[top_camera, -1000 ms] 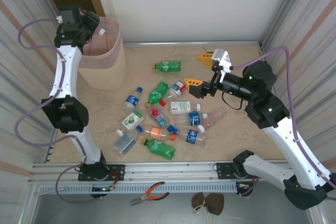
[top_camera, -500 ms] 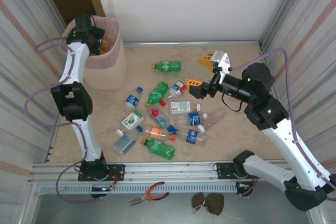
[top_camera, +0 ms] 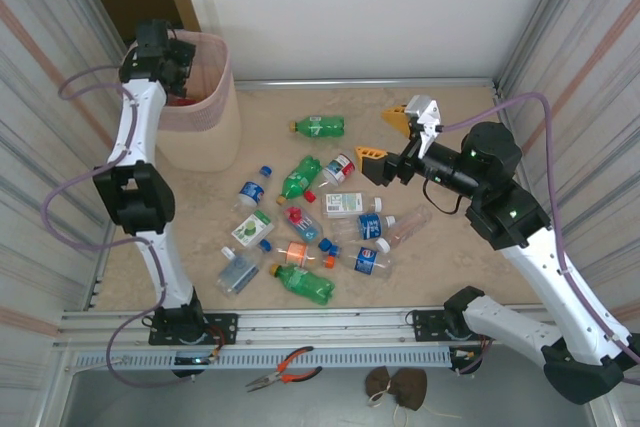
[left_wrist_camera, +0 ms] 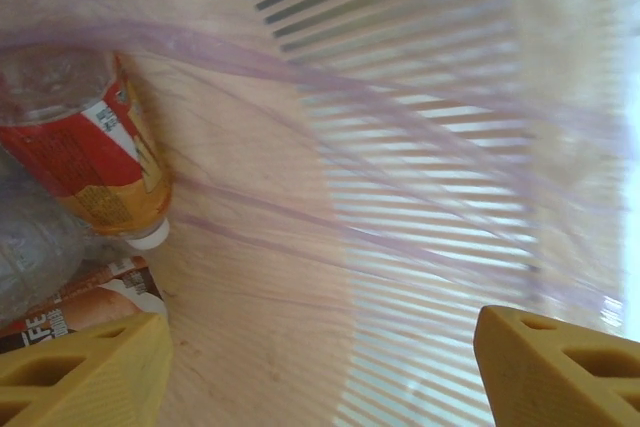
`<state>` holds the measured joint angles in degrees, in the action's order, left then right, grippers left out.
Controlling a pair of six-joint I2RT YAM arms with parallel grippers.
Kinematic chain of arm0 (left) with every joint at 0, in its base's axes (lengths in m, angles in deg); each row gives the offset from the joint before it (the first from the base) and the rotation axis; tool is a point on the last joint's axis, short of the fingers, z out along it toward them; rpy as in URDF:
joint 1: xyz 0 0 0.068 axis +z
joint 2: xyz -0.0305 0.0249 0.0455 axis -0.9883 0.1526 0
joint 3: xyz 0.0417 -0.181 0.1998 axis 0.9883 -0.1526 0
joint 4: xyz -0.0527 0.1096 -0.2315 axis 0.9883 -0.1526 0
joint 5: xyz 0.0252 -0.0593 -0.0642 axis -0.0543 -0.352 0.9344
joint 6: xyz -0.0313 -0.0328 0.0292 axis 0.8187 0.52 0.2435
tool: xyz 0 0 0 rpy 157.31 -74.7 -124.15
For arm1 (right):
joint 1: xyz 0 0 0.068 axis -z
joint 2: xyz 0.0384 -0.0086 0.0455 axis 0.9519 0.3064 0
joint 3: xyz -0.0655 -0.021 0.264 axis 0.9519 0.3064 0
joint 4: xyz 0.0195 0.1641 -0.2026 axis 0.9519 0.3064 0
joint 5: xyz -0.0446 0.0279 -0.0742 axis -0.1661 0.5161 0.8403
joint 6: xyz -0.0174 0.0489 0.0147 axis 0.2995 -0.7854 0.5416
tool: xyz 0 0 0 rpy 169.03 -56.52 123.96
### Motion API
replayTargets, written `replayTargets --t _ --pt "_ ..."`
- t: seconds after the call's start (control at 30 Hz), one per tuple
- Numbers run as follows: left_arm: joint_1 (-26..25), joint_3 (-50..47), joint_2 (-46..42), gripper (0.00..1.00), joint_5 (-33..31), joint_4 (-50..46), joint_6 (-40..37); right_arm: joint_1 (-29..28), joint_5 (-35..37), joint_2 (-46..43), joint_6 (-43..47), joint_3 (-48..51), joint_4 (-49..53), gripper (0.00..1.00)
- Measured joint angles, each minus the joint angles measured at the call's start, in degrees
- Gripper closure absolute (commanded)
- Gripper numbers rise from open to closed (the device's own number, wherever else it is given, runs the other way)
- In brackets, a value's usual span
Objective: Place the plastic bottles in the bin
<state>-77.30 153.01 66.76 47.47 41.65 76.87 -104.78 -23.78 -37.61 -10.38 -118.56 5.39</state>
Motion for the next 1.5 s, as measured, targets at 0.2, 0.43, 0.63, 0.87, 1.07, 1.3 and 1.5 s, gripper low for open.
replayTargets --t 0.2,0.43,0.63,0.87,1.07,1.3,1.5 --pt "0.0 -4.3 -9.5 0.23 2.8 4.9 -6.0 0.0 7.7 0.5 -6.7 0.5 2.1 0.15" --pt "-0.3 -16.2 -22.1 0.24 9.0 13.5 -17.5 1.3 17.4 2.6 -20.0 1.9 8.5 0.16" --pt "-1.2 -32.5 -31.6 0.25 16.7 21.1 -27.2 3.7 24.2 4.5 -37.0 4.8 17.7 0.16" --pt "-2.4 -47.8 -41.0 0.25 26.4 29.5 -35.5 7.1 27.3 7.8 -56.6 9.9 28.3 0.17" --pt "-4.4 -53.6 -46.4 0.25 31.4 31.5 -40.9 9.4 27.7 10.4 -66.1 12.5 34.9 0.19" --pt "-8.1 -58.8 -50.2 0.25 33.7 31.9 -45.7 12.9 26.8 14.6 -70.7 16.6 36.0 0.25" --pt "-9.5 -61.5 -50.8 0.26 34.8 33.2 -46.6 17.0 23.5 17.7 -72.2 20.4 33.5 0.27"
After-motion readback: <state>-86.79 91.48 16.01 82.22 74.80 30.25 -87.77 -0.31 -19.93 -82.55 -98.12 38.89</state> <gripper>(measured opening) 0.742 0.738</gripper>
